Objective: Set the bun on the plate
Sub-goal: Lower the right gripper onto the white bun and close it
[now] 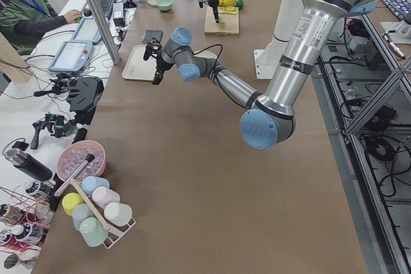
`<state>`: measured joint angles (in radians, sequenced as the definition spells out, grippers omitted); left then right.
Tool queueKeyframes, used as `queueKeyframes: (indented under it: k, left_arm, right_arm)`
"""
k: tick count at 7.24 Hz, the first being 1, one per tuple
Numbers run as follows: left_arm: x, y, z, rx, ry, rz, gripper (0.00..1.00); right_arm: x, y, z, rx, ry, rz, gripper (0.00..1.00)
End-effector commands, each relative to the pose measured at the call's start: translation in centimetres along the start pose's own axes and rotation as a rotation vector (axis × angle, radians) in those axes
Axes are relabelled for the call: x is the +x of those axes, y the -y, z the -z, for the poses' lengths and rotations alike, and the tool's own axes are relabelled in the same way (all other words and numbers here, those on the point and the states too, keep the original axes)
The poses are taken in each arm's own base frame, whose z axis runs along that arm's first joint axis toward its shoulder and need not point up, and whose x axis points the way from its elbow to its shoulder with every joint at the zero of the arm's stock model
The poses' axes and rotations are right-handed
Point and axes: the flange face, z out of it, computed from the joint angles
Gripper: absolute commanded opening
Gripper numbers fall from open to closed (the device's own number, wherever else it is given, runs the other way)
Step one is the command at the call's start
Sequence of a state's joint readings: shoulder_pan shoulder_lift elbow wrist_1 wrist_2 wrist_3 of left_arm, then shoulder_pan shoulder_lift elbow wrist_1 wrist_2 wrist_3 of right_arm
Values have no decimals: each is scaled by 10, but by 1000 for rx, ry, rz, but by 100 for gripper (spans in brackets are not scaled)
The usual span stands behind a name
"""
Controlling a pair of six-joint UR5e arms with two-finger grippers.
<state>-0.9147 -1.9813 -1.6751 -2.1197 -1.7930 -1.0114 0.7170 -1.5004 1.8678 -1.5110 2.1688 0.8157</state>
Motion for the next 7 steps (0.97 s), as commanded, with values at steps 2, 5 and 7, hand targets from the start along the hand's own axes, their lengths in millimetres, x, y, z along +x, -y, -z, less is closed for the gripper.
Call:
queueKeyframes:
  k: [2,5,7]
  left_arm:
    - [-2,2,-4,20,19,0,97]
    - [-4,1,-4,20,20,9,97]
    - [0,1,-3,20,10,11,97]
  right_arm:
    - [-4,-4,1,-13,14,8,24]
    - [-17,-9,30,37,46,36,0]
    - [-24,19,95,157,111,22,0]
